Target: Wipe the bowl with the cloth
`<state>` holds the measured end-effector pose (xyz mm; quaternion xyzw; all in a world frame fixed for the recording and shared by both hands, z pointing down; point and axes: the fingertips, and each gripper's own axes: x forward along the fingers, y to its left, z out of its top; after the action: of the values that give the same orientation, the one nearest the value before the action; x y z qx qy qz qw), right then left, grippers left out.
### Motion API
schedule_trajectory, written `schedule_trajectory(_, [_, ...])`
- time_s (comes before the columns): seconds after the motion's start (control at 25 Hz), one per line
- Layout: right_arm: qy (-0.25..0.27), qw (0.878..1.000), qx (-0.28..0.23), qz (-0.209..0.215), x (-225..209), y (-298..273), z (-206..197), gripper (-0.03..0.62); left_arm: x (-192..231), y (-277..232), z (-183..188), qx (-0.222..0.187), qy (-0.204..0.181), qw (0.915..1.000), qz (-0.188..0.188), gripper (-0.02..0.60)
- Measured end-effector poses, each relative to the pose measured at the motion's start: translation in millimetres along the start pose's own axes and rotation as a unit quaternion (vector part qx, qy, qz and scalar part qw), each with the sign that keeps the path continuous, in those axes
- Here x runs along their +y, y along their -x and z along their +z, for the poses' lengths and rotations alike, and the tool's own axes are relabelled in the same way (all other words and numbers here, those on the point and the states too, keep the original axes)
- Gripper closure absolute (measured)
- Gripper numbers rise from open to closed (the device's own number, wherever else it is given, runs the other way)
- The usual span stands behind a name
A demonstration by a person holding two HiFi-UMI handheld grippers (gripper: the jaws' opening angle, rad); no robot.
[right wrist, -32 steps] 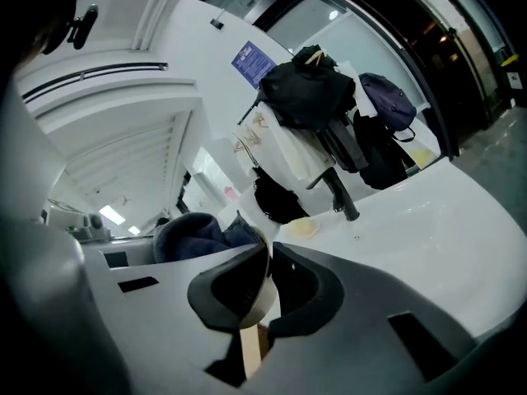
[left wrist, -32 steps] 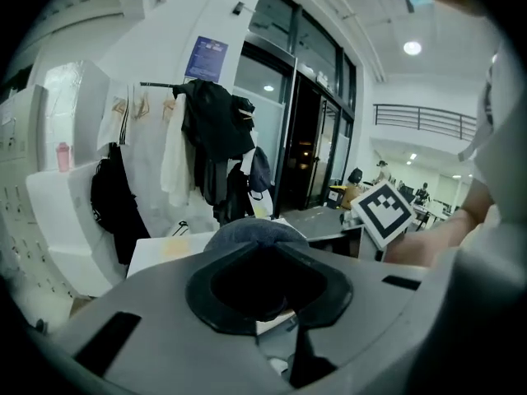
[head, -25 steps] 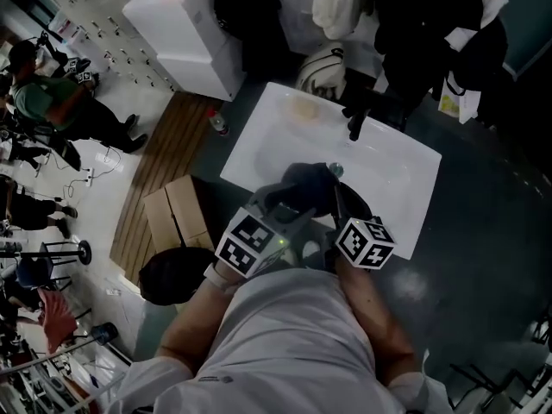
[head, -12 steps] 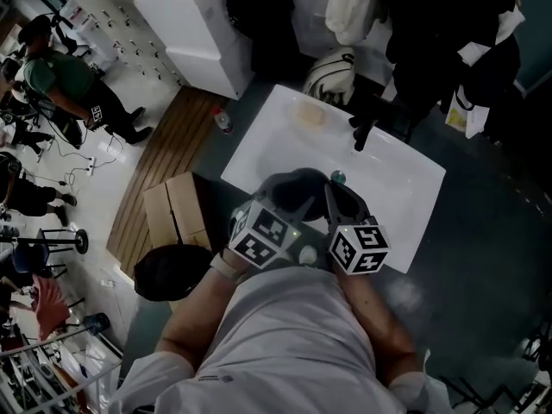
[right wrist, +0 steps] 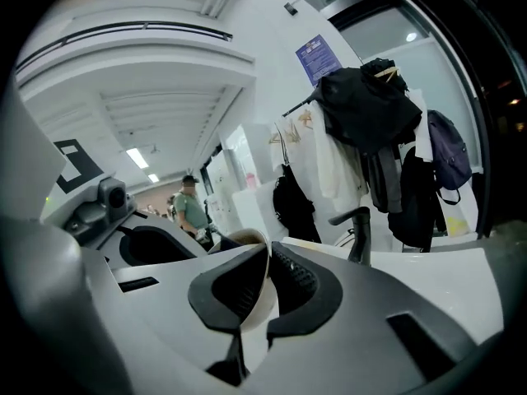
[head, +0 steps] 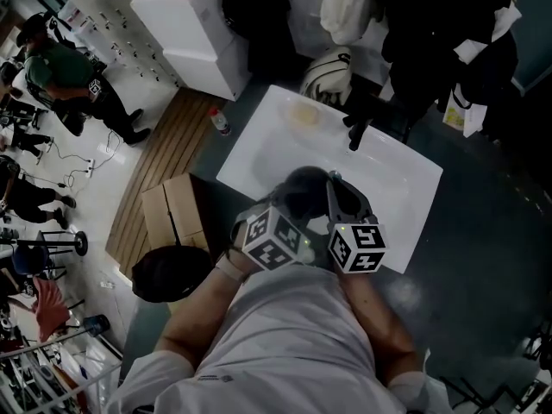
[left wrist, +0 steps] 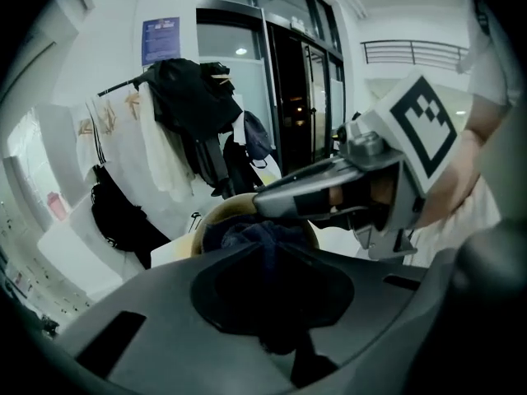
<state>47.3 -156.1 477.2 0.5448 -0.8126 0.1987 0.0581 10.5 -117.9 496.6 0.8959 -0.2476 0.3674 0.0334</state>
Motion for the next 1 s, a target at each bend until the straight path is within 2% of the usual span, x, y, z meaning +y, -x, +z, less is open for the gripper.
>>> schedule_trajectory(0.16, [-0.003, 1.000, 0.000, -0.012, -6, 3, 2, 0.563, 18, 6, -8, 0.018, -0.005, 0.9989, 0.044, 0.526])
schedule_trajectory(0.28, [-0.007, 1.000, 0.002, -0.004, 1, 4, 2, 0.562, 33, 13, -4, 0.011, 0.000, 0.9972, 0.073, 0.528])
schedule_trajectory(0.48, [-0.002, 1.000, 0.005, 0.013, 14, 3, 2, 0.563, 37, 11, 11, -0.007, -0.013, 0.9956, 0.092, 0.528])
schedule_trajectory(0.64, [0.000, 1.000, 0.000, 0.014, 16, 5, 5, 0.563, 24, 4, 17, -0.015, -0.032, 0.9971, 0.068, 0.529])
schedule_trajectory(0.84, [-0.009, 1.000, -0.001, -0.009, 0, 5, 4, 0.563, 0, -3, 6, -0.002, -0.024, 0.9996, -0.011, 0.531])
schedule_trajectory(1.0, [-0.014, 1.000, -0.003, -0.025, -11, 6, 4, 0.562, 1, 0, -4, 0.005, -0.014, 0.9998, -0.011, 0.532])
